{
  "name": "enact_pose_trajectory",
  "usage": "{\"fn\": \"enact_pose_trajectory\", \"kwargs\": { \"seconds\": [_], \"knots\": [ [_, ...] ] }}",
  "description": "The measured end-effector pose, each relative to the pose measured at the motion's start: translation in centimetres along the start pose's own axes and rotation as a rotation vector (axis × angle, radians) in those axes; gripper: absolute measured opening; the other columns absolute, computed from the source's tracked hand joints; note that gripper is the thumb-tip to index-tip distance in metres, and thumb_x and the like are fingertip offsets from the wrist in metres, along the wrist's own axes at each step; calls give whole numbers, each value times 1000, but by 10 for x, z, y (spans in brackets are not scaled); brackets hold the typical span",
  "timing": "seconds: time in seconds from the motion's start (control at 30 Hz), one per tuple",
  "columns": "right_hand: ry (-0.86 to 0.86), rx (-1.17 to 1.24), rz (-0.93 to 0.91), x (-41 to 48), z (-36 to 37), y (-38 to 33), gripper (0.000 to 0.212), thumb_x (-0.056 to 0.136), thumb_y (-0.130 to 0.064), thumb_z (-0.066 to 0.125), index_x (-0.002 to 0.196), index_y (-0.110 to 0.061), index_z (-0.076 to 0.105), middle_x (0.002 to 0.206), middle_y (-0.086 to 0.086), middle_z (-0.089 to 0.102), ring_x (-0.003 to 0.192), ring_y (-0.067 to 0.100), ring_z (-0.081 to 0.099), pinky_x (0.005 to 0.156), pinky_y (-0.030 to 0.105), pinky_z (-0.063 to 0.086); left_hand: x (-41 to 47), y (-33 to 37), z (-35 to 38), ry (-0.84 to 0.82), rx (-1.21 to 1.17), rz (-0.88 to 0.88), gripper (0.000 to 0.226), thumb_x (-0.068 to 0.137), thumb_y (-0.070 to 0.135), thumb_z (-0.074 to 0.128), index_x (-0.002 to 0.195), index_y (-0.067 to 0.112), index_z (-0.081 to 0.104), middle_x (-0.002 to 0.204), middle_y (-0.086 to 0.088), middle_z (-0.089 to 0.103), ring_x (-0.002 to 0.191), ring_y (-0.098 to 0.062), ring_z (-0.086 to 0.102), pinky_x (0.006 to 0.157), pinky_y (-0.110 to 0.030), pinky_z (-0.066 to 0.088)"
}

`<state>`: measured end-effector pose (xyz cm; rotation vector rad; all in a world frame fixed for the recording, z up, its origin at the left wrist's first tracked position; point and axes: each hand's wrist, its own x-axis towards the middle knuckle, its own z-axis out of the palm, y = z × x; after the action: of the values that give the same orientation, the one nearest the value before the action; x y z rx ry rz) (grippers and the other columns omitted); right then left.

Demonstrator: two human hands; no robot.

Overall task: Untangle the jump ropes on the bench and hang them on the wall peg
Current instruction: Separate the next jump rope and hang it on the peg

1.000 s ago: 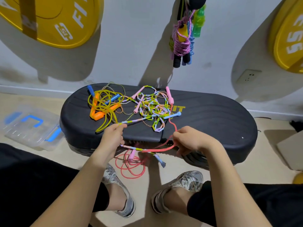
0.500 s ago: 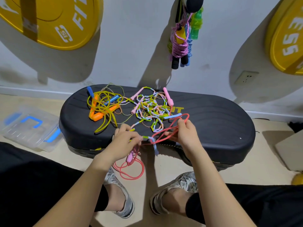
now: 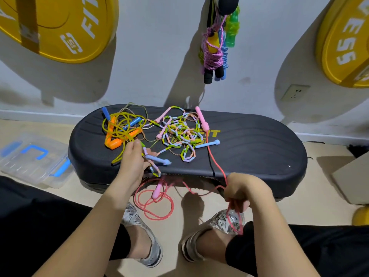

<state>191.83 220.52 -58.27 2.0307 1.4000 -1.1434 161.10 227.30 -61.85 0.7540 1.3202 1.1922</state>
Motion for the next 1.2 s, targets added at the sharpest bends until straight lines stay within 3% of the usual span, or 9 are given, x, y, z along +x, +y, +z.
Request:
{"fn": "enact_pose_trajectory", "kwargs": {
  "seconds": [0.1,0.23,0.4,0.57,0.67,0.8,0.87,1.0,1.2],
  "knots": [
    [196,-112,-64,-13,-11,0,19,77,-30,67,74,-11,68,59,1,69,49,19,63,50,24,48,4,-3,-4,37,95,56,18,111,34,41,100,20,43,82,-7,47,74,-24,58,65,-41,56],
    [268,189,-310,-23,-22,-14,20,88,-16,56,96,-16,74,72,-1,78,78,22,76,75,34,61,-6,-15,-6,-83,560,231,20,105,24,53,106,24,33,102,-10,47,85,-23,52,70,-41,48],
    [648,351,-526,-45,-35,-31,27,104,-31,49,84,-22,66,60,-1,60,62,14,60,54,24,41,-20,-23,3,-307,864,364,26,109,15,44,114,40,35,96,-6,53,82,-29,54,65,-37,38],
    [1205,529,-815,-73,-45,-43,43,109,-44,51,73,-23,49,67,-3,46,69,11,46,63,26,33,-26,-20,10,-323,1020,347,52,100,-2,48,139,31,44,128,-5,45,120,-26,46,102,-45,44],
    [1174,671,-889,-84,-50,-51,39,110,-41,52,78,-18,54,72,2,53,73,20,54,68,35,43,-36,-15,16,-316,1068,272,74,83,5,64,147,34,40,142,1,34,137,-29,35,111,-48,39],
    [1041,740,-974,-100,-46,-63,41,107,-38,58,76,-12,59,64,10,61,65,35,63,63,48,50,-60,13,51,-756,605,312,110,74,26,92,155,59,25,161,35,24,151,9,25,118,-29,39],
    [941,805,-1014,-106,-46,-66,42,104,-35,64,72,-8,60,59,18,59,60,41,60,59,52,50,-67,23,74,-858,388,295,101,79,29,95,159,44,34,162,15,43,151,-8,40,119,-40,43],
    [766,1165,-1067,-114,-51,-64,39,93,-37,76,66,-13,61,60,27,51,53,34,57,58,45,52,-74,28,86,-752,352,263,18,97,33,77,107,19,71,105,-16,74,99,-23,68,95,-44,51],
    [740,1503,-950,-89,-52,-43,37,83,-27,88,74,-23,52,66,2,33,55,18,51,62,38,57,-60,14,50,-709,569,174,36,103,45,65,92,11,61,73,-6,60,67,-19,56,68,-33,44]
  ]
}}
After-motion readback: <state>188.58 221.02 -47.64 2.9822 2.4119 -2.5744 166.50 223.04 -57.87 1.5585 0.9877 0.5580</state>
